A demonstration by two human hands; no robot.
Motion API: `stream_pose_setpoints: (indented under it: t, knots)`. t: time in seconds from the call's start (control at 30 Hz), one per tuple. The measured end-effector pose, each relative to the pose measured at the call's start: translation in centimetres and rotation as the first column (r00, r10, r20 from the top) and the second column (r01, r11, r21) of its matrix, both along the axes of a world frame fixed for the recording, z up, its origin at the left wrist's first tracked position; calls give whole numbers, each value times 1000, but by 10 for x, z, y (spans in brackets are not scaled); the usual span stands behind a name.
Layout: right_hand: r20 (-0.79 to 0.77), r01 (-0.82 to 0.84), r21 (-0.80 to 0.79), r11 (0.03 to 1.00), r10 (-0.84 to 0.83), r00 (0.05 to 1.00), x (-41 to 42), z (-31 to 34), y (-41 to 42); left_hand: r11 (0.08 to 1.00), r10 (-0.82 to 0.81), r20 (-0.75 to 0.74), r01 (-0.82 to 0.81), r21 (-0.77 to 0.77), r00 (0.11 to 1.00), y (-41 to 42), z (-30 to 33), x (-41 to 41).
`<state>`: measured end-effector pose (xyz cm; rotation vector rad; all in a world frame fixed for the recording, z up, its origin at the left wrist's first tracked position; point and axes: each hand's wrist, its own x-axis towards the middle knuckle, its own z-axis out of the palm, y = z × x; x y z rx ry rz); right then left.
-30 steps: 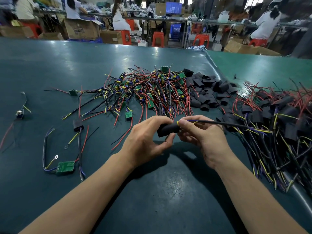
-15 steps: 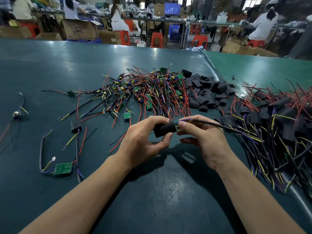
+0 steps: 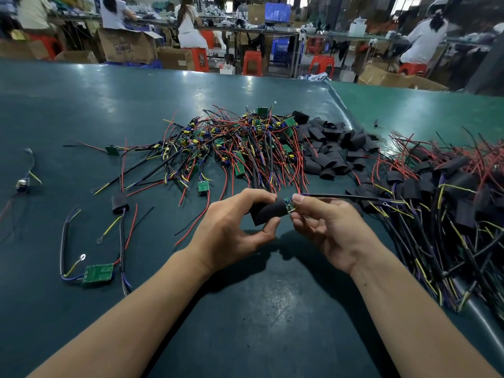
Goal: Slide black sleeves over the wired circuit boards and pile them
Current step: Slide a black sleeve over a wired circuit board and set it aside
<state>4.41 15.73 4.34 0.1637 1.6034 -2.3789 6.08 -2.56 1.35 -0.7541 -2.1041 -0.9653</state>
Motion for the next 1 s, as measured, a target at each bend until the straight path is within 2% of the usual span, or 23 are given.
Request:
stream_pose_setpoints:
  t: [0.13, 0.23, 0.37, 0.47, 0.57, 0.73, 0.83, 1.0]
  knots:
    - [-25, -19, 60, 998, 21, 999, 0, 0, 1, 997, -32, 37, 29, 67, 999, -1, 0, -1]
    - [-64, -37, 39, 999, 39, 997, 1, 1, 0, 992, -56, 51, 50, 115, 997, -3, 0, -1]
    - [-163, -35, -13, 999, 33, 986, 1, -2, -2, 995, -26, 15, 25, 94, 1000, -3, 1, -1]
    - [-261, -54, 149, 987, 92, 961, 2, 0, 1, 998, -19, 9, 18, 61, 1000, -3, 1, 1]
    - [-238, -55, 238, 970, 113, 965, 0, 0, 7, 998, -46, 30, 45, 34, 998, -3, 1, 1]
    - [-190, -43, 148, 988, 71, 979, -1, 0, 5, 997, -58, 37, 56, 48, 998, -4, 1, 0]
    - [-234, -18, 54, 998, 30, 972, -1, 2, 6, 996, -47, 30, 45, 74, 998, -5, 1, -1]
    - [-291, -5, 88, 996, 30, 956, 0, 0, 2, 996, -45, 21, 44, 73, 999, -7, 1, -1]
